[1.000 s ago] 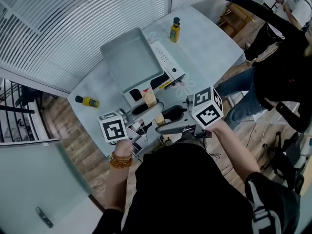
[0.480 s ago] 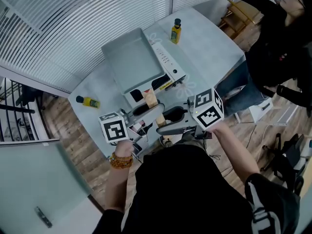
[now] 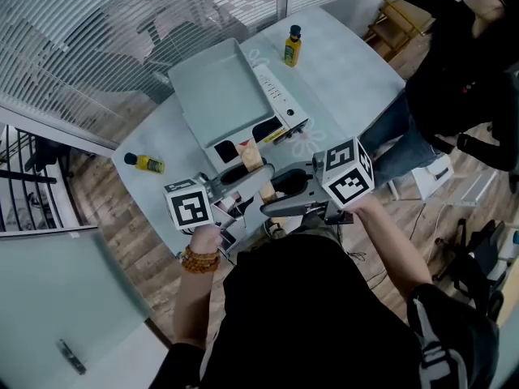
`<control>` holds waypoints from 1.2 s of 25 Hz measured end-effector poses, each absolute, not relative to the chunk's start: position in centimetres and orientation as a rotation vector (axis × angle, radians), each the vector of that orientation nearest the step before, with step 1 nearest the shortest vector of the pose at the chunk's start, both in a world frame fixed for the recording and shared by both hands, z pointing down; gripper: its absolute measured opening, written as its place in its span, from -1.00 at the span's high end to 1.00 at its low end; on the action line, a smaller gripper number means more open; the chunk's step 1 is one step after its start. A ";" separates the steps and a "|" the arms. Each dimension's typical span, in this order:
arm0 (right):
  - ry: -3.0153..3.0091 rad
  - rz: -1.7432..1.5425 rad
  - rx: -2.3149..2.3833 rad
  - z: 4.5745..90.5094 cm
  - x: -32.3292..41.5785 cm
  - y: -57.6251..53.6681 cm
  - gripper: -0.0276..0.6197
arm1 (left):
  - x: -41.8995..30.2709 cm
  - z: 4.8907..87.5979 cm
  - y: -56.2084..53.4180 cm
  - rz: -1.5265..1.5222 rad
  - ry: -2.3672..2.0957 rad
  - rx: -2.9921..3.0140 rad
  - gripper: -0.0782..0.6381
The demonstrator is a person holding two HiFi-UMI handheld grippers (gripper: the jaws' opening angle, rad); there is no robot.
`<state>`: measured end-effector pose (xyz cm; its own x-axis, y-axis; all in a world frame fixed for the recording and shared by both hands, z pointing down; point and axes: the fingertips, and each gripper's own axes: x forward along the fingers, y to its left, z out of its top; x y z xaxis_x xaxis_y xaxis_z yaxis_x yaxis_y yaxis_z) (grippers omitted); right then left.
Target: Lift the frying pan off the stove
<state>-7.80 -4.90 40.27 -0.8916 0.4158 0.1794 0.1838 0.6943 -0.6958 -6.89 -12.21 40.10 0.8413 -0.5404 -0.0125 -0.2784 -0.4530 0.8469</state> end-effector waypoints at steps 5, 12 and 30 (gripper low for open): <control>-2.573 1.011 -0.474 40.3 -7.9 -5.0 0.30 | -6.9 40.1 -12.3 -0.337 -0.605 2.073 0.22; -2.572 1.035 -0.472 40.4 -7.8 -5.1 0.31 | -6.9 40.1 -12.3 -0.339 -0.612 2.073 0.22; -2.561 1.030 -0.480 40.6 -7.9 -5.0 0.30 | -7.1 40.4 -12.3 -0.346 -0.618 2.070 0.22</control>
